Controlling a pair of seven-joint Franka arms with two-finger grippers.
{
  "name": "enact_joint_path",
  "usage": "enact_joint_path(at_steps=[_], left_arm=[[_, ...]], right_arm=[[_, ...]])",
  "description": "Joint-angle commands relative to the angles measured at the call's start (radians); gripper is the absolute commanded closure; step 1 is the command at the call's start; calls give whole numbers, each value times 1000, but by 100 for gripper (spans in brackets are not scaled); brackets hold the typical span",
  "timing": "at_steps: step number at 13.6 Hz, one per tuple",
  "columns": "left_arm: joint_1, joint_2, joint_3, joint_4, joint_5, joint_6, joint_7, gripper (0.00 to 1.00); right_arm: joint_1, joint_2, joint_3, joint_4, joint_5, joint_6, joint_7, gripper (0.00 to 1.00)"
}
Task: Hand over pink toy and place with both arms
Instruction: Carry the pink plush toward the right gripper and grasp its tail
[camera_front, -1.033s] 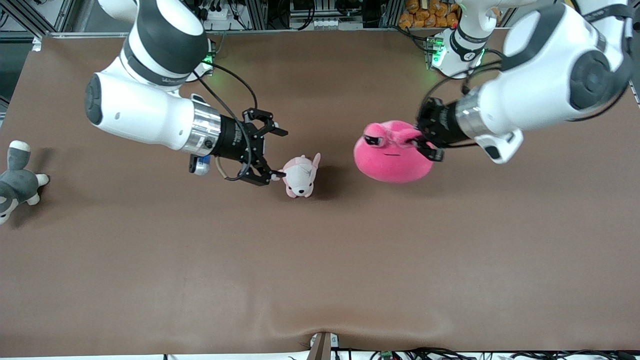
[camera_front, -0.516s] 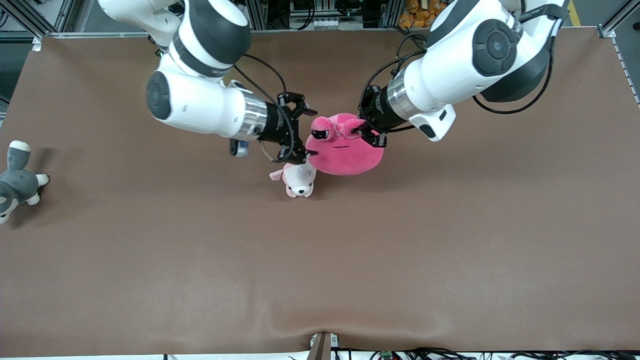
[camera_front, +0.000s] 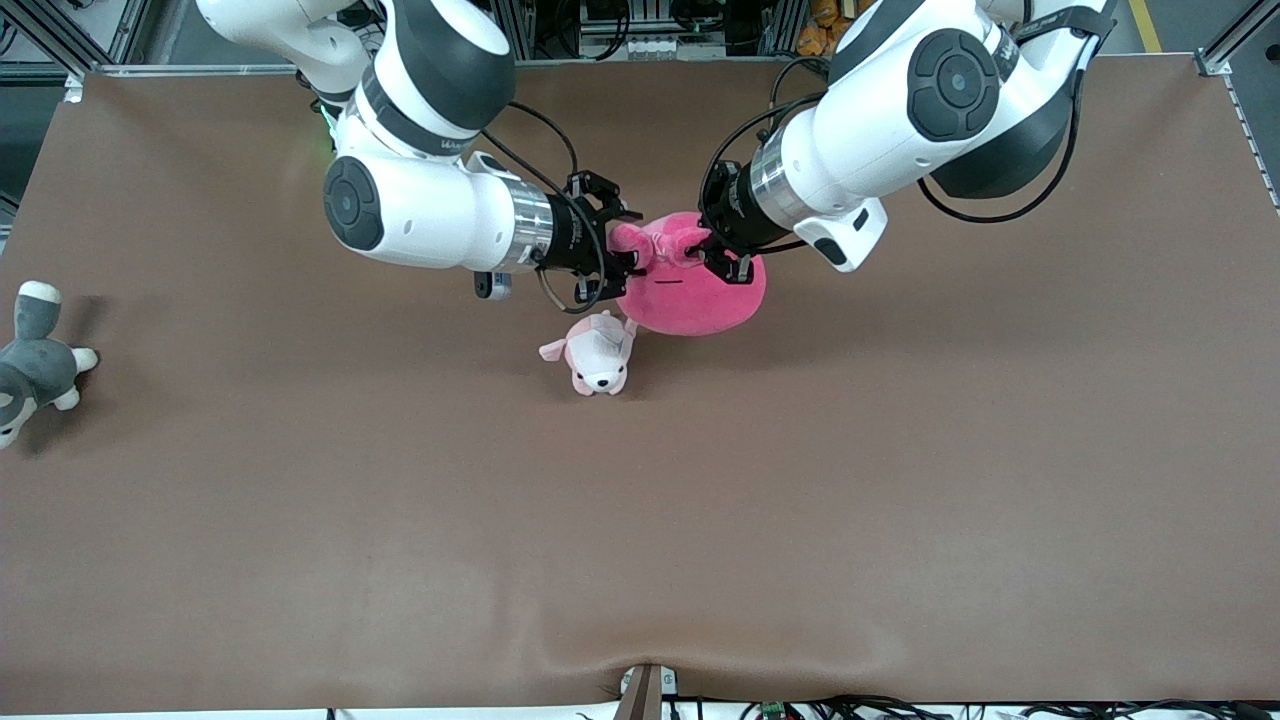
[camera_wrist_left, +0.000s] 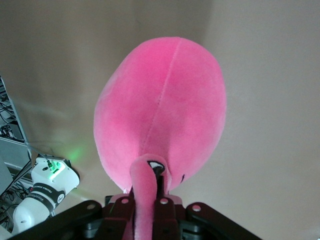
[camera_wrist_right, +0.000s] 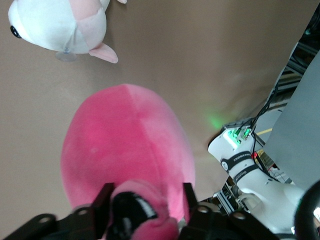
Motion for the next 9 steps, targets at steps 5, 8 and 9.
enact_joint_path(at_steps=[5, 8, 9], left_arm=[[2, 0, 1, 31, 68, -16, -21, 0], [18, -21, 10, 31, 139, -46, 55, 0], [34, -35, 12, 31, 173, -69, 135, 0]], right_arm=[[-29, -5, -2, 14, 48, 19, 70, 100], [-67, -12, -2, 19, 36, 6, 75, 100], [-102, -18, -2, 19, 36, 5, 75, 100]])
